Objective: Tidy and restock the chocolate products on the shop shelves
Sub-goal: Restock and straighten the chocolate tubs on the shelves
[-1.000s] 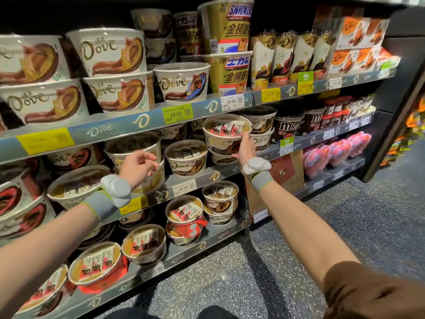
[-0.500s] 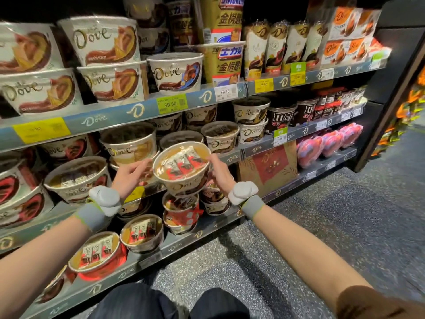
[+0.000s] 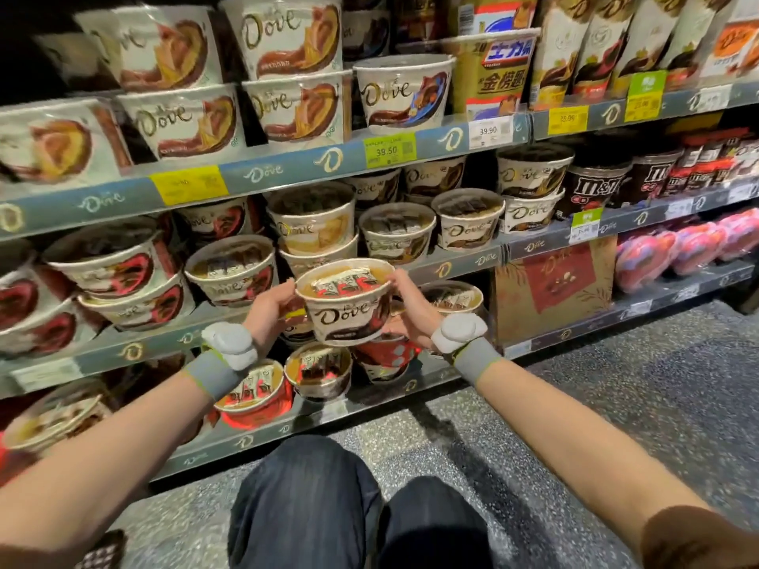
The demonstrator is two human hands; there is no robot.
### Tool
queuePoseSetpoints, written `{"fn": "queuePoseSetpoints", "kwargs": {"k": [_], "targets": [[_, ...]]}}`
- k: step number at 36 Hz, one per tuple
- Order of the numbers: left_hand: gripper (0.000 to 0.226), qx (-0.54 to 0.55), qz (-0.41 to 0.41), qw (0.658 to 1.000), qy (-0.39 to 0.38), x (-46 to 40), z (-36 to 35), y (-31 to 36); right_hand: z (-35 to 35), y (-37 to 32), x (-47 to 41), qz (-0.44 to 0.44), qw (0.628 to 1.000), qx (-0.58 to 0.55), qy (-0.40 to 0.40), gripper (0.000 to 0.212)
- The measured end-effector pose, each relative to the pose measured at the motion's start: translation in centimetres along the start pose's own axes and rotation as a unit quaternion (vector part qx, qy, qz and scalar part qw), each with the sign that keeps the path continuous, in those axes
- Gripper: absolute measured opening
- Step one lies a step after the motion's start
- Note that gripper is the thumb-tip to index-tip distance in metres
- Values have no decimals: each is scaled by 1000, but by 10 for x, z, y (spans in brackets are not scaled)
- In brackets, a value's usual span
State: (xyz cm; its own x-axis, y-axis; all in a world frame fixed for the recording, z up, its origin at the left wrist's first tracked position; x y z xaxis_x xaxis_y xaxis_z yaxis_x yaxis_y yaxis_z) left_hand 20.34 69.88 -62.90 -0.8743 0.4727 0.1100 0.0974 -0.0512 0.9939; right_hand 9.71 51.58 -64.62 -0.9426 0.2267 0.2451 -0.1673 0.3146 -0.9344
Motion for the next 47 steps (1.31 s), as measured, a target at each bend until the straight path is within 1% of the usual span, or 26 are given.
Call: {"fn": "queuePoseSetpoints", "kwargs": {"k": [2, 4, 7, 10, 12, 14, 16, 18, 19, 21, 24, 26, 30, 33, 34, 36, 40, 41, 44, 46, 47], "targets": [[29, 19, 8, 1000, 9, 4, 7, 0, -9, -2, 0, -13, 999, -20, -35, 31], [32, 16, 6, 1000, 12, 6, 10, 2, -14, -4, -2, -23, 999, -17, -38, 32], [43, -5, 12, 999, 35, 12, 23, 2, -24, -1, -9, -46, 997, 29, -47, 37], [43, -8, 14, 999, 48, 21, 31, -3, -33, 7, -13, -67, 992, 87, -56, 50], [43, 2, 28, 997, 68, 27, 38, -9, -39, 16, -19, -82, 990, 100, -62, 59], [48, 1, 40, 996, 83, 29, 45, -17, -42, 22, -21, -99, 987, 115, -55, 63], [50, -2, 48, 995, 90, 35, 56, -26, -51, 29, -21, -117, 983, 128, -54, 58], [49, 8, 50, 993, 107, 40, 66, -33, -60, 33, -18, -125, 981, 132, -65, 43], [48, 5, 52, 992, 113, 43, 70, -36, -63, 36, -18, -125, 982, 125, -69, 38], [48, 6, 54, 991, 124, 46, 80, -38, -73, 40, -20, -120, 983, 113, -83, 37], [49, 15, 63, 989, 134, 47, 91, -42, -84, 43, -23, -119, 982, 116, -89, 50], [48, 22, 69, 987, 144, 48, 97, -40, -91, 43, -27, -116, 979, 128, -106, 54], [46, 29, 81, 982, 168, 49, 106, -37, -101, 40, -28, -122, 969, 183, -111, 63], [57, 35, 95, 975, 198, 52, 114, -34, -107, 37, -28, -127, 965, 197, -118, 69], [60, 32, 99, 973, 207, 51, 118, -35, -109, 36, -28, -128, 965, 193, -124, 68], [60, 24, 96, 973, 211, 53, 119, -33, -110, 36, -26, -125, 964, 196, -127, 65], [56, 23, 94, 975, 202, 58, 122, -25, -122, 34, -26, -104, 963, 192, -158, 81], [57, 24, 84, 974, 209, 63, 131, -14, -136, 26, -29, -86, 961, 193, -176, 81], [62, 17, 92, 973, 211, 64, 134, -9, -141, 23, -25, -74, 958, 186, -206, 69], [56, 14, 85, 972, 218, 69, 137, 2, -145, 21, -28, -66, 951, 211, -214, 78], [58, 18, 82, 971, 224, 68, 137, 4, -145, 21, -30, -65, 951, 215, -211, 86]]}}
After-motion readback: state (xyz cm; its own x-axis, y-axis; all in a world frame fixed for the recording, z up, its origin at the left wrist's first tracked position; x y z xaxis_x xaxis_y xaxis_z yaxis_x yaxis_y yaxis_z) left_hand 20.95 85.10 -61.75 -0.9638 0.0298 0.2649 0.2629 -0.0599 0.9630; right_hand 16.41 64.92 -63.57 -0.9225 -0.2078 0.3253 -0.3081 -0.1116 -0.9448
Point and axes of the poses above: each hand's wrist, its own x-axis away from the middle knuckle, its own z-axis out of the back of the hand, y = z × x, the point moved 3 cm from there along -x, towards the middle knuckle, and after that the axes turned 1 degree about y, right-handed, at the moved point
